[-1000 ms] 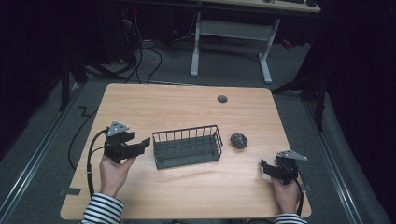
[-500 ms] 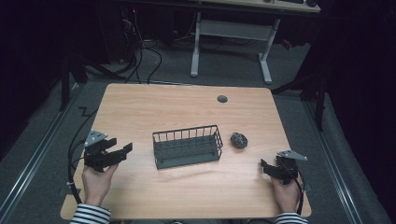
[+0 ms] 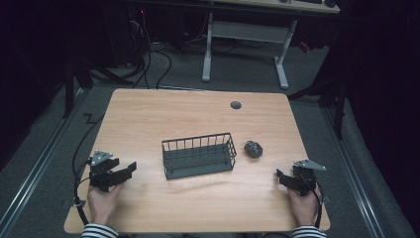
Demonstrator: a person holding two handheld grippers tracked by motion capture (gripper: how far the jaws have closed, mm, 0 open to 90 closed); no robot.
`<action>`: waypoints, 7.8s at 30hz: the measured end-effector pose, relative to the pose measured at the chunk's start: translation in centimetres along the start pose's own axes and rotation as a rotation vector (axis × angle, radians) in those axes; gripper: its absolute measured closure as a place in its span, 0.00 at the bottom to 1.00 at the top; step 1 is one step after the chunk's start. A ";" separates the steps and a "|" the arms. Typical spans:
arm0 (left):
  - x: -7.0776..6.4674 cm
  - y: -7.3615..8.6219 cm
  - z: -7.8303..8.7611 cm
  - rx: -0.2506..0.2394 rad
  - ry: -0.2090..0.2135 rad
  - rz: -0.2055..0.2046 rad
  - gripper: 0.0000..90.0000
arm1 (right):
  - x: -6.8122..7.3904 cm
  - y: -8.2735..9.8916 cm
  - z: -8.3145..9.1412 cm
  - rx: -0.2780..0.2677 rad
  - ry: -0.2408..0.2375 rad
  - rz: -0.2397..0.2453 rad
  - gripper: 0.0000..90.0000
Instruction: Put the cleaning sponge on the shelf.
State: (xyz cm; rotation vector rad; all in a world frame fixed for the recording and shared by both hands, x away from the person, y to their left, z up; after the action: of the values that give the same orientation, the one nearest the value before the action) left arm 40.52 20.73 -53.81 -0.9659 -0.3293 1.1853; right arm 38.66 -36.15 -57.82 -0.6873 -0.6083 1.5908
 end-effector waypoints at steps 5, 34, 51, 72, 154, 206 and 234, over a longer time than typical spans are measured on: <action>0.6 1.2 -0.8 0.008 -0.019 0.015 0.33 | 0.0 0.0 0.0 0.000 -0.001 0.001 0.34; 1.9 2.9 -3.2 0.066 -0.153 -0.058 0.32 | 0.0 0.0 0.0 0.000 -0.005 0.004 0.34; 1.7 2.9 -3.3 0.079 -0.173 -0.079 0.29 | 1.5 -1.2 0.9 -0.013 -0.075 0.036 0.35; 1.7 2.9 -3.3 0.081 -0.173 -0.081 0.29 | 5.8 -7.6 -0.3 -0.040 -0.181 0.111 0.30; 1.7 2.9 -3.3 0.080 -0.170 -0.080 0.29 | 6.9 -9.8 -0.3 -0.023 -0.277 0.094 0.47; 1.7 2.9 -3.3 0.081 -0.169 -0.082 0.28 | 13.6 -15.3 6.2 -0.136 -0.461 0.204 0.47; 1.7 3.0 -3.3 0.080 -0.166 -0.079 0.28 | 20.7 -14.1 1.6 -0.006 -0.500 0.324 0.45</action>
State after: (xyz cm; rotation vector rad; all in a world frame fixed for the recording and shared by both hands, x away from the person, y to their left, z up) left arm 41.54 20.87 -58.43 -0.7799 -0.4446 1.2001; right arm 45.30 -13.83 -48.38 -0.4001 -0.8975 2.0881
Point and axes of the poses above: each handheld gripper's, and its own axes: z roughly backward along the jaws, y roughly out of its underside, x roughly to its left, the point moved 7 cm from there along -z, roughly forward along the jaws, and after that the axes turned 6 degrees about y, right-handed, at the moved point
